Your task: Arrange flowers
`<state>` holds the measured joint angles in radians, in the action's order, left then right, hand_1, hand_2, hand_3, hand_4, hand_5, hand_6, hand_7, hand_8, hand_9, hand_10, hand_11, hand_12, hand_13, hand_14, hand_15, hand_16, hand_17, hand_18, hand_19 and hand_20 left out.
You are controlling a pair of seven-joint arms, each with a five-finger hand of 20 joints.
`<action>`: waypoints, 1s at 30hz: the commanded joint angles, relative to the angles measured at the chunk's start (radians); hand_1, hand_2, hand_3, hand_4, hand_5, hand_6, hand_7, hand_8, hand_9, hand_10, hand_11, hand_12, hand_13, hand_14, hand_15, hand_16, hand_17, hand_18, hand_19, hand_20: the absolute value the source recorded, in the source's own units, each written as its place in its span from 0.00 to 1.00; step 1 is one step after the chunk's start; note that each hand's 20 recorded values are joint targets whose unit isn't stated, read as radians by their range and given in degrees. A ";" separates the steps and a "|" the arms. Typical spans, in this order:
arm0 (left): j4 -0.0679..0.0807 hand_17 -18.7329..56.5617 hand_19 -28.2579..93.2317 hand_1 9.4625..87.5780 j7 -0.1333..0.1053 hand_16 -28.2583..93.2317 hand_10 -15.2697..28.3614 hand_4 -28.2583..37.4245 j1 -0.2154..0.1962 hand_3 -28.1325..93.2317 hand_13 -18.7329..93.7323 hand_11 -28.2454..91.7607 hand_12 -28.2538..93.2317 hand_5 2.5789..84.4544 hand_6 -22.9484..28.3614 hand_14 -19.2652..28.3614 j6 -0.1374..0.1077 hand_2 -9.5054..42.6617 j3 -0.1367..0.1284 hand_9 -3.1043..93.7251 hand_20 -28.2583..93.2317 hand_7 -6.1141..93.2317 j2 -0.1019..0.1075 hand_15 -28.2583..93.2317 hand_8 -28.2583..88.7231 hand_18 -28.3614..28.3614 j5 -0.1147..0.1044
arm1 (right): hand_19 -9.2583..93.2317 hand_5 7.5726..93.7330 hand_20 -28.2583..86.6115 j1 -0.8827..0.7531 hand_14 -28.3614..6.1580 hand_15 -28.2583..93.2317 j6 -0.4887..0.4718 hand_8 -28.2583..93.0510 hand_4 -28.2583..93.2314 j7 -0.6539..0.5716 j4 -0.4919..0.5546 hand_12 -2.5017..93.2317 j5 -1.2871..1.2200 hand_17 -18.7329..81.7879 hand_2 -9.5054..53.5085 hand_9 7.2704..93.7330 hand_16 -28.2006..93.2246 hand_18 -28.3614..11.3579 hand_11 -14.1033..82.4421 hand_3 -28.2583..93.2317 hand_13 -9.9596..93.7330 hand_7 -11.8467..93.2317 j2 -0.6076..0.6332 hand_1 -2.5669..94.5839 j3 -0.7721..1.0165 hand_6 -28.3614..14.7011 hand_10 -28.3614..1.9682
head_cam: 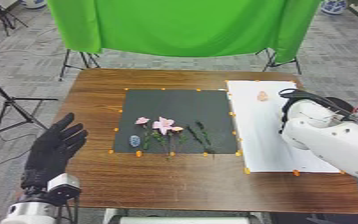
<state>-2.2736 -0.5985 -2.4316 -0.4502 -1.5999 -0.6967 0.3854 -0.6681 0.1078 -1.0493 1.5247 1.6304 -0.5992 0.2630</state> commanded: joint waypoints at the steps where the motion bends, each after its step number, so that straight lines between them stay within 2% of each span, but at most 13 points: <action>1: -0.004 0.12 0.59 0.27 0.009 0.14 0.79 0.11 -0.017 0.77 0.33 0.48 0.32 0.44 0.65 0.90 0.003 0.32 -0.006 0.36 0.30 0.16 -0.010 0.64 0.17 0.86 0.001 | 1.00 0.77 0.59 0.054 0.80 0.87 0.069 0.28 0.00 -0.012 0.075 0.38 0.059 0.79 0.00 0.95 0.36 0.37 0.27 0.84 0.91 0.46 0.013 0.65 0.015 0.65 0.69; 3: -0.006 0.12 0.59 0.27 0.011 0.14 0.78 0.11 -0.026 0.77 0.33 0.48 0.32 0.45 0.65 0.90 0.004 0.32 -0.015 0.36 0.30 0.16 -0.013 0.64 0.17 0.86 0.004 | 1.00 0.77 0.59 0.070 0.80 0.86 0.068 0.28 0.00 0.004 0.103 0.38 0.087 0.80 0.00 0.95 0.36 0.37 0.27 0.84 0.91 0.46 0.007 0.65 0.017 0.65 0.69; 8: -0.009 0.12 0.59 0.27 -0.010 0.14 0.79 0.12 -0.032 0.77 0.33 0.48 0.32 0.45 0.65 0.91 -0.006 0.32 -0.013 0.37 0.30 0.16 0.005 0.64 0.17 0.86 -0.013 | 1.00 0.79 0.60 0.102 0.80 0.86 0.092 0.29 0.00 0.056 0.191 0.39 0.120 0.81 0.00 0.96 0.36 0.37 0.27 0.84 0.92 0.44 -0.019 0.66 0.017 0.64 0.68; 11: -0.010 0.12 0.59 0.27 -0.007 0.14 0.78 0.11 -0.038 0.78 0.33 0.48 0.32 0.45 0.65 0.90 -0.005 0.32 -0.017 0.37 0.30 0.16 0.001 0.64 0.17 0.86 -0.009 | 1.00 0.80 0.60 0.109 0.80 0.86 0.083 0.29 0.00 0.093 0.233 0.39 0.133 0.81 0.00 0.97 0.36 0.37 0.27 0.84 0.92 0.43 -0.052 0.66 0.016 0.63 0.68; 13: -0.011 0.12 0.59 0.27 -0.020 0.14 0.78 0.11 -0.041 0.78 0.33 0.48 0.32 0.44 0.65 0.90 -0.011 0.32 -0.016 0.37 0.30 0.16 0.016 0.64 0.17 0.86 -0.023 | 1.00 0.80 0.60 0.111 0.80 0.86 0.065 0.30 0.00 0.111 0.256 0.39 0.127 0.81 0.00 0.97 0.37 0.37 0.26 0.84 0.92 0.43 -0.083 0.66 0.018 0.63 0.68; 15: -0.013 0.12 0.59 0.27 -0.023 0.14 0.78 0.12 -0.049 0.78 0.33 0.48 0.32 0.44 0.65 0.91 -0.012 0.32 -0.021 0.37 0.30 0.16 0.016 0.64 0.18 0.86 -0.024 | 1.00 0.80 0.60 0.120 0.80 0.86 0.049 0.30 0.00 0.141 0.264 0.39 0.125 0.81 0.00 0.97 0.37 0.37 0.26 0.84 0.92 0.42 -0.122 0.66 0.005 0.63 0.68; 18: -0.014 0.12 0.59 0.27 -0.040 0.14 0.78 0.11 -0.056 0.77 0.33 0.48 0.32 0.45 0.65 0.90 -0.022 0.32 -0.021 0.37 0.30 0.16 0.035 0.64 0.18 0.86 -0.044 | 1.00 0.80 0.61 0.137 0.80 0.86 0.023 0.30 0.00 0.161 0.260 0.39 0.138 0.81 0.00 0.97 0.37 0.37 0.26 0.84 0.92 0.42 -0.192 0.66 -0.036 0.63 0.67; 21: -0.015 0.12 0.59 0.27 -0.032 0.14 0.79 0.11 -0.062 0.78 0.33 0.48 0.32 0.45 0.65 0.90 -0.019 0.32 -0.027 0.36 0.30 0.16 0.026 0.64 0.17 0.86 -0.035 | 1.00 0.81 0.61 0.136 0.80 0.86 0.004 0.30 0.00 0.172 0.243 0.39 0.158 0.81 0.00 0.97 0.37 0.37 0.26 0.84 0.92 0.42 -0.265 0.66 -0.071 0.63 0.67; 22: -0.015 0.12 0.59 0.27 -0.043 0.14 0.79 0.11 -0.061 0.78 0.33 0.48 0.32 0.45 0.65 0.90 -0.020 0.32 -0.024 0.36 0.30 0.16 0.035 0.64 0.17 0.86 -0.044 | 1.00 0.80 0.61 0.140 0.80 0.86 0.003 0.30 0.00 0.176 0.236 0.39 0.160 0.81 0.00 0.97 0.37 0.37 0.26 0.84 0.92 0.42 -0.285 0.66 -0.088 0.63 0.68; 24: -0.014 0.12 0.59 0.27 -0.027 0.14 0.79 0.11 -0.057 0.77 0.33 0.48 0.32 0.45 0.65 0.90 -0.016 0.32 -0.027 0.37 0.30 0.16 0.024 0.64 0.17 0.86 -0.030 | 1.00 0.80 0.61 0.134 0.80 0.86 -0.010 0.31 0.00 0.170 0.218 0.39 0.167 0.81 0.00 0.97 0.37 0.37 0.26 0.84 0.92 0.42 -0.323 0.66 -0.103 0.63 0.67; 28: -0.014 0.12 0.59 0.27 -0.031 0.14 0.79 0.11 -0.059 0.77 0.33 0.48 0.32 0.45 0.65 0.91 -0.017 0.32 -0.031 0.36 0.30 0.16 0.034 0.64 0.17 0.86 -0.037 | 1.00 0.80 0.61 0.133 0.80 0.86 -0.022 0.30 0.00 0.154 0.192 0.39 0.164 0.80 0.00 0.97 0.37 0.37 0.26 0.84 0.92 0.42 -0.356 0.66 -0.151 0.63 0.68; 29: -0.014 0.12 0.59 0.27 -0.044 0.14 0.79 0.11 -0.062 0.77 0.33 0.48 0.32 0.45 0.65 0.91 -0.022 0.32 -0.027 0.37 0.30 0.16 0.043 0.64 0.17 0.86 -0.047 | 1.00 0.80 0.61 0.135 0.80 0.86 -0.017 0.30 0.00 0.151 0.189 0.40 0.171 0.80 0.00 0.97 0.37 0.37 0.27 0.84 0.92 0.42 -0.357 0.66 -0.166 0.63 0.68; 30: -0.012 0.12 0.59 0.27 -0.026 0.14 0.79 0.11 -0.057 0.77 0.33 0.48 0.32 0.45 0.65 0.90 -0.017 0.32 -0.031 0.37 0.30 0.16 0.031 0.64 0.17 0.86 -0.036 | 1.00 0.80 0.61 0.140 0.79 0.86 -0.015 0.30 0.00 0.150 0.188 0.40 0.187 0.80 0.00 0.97 0.37 0.37 0.27 0.84 0.91 0.42 -0.354 0.66 -0.186 0.63 0.68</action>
<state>-2.2808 -0.6305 -2.4809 -0.4617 -1.6220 -0.6663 0.3515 -0.5256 0.1054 -0.8934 1.7150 1.7841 -0.8930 0.1429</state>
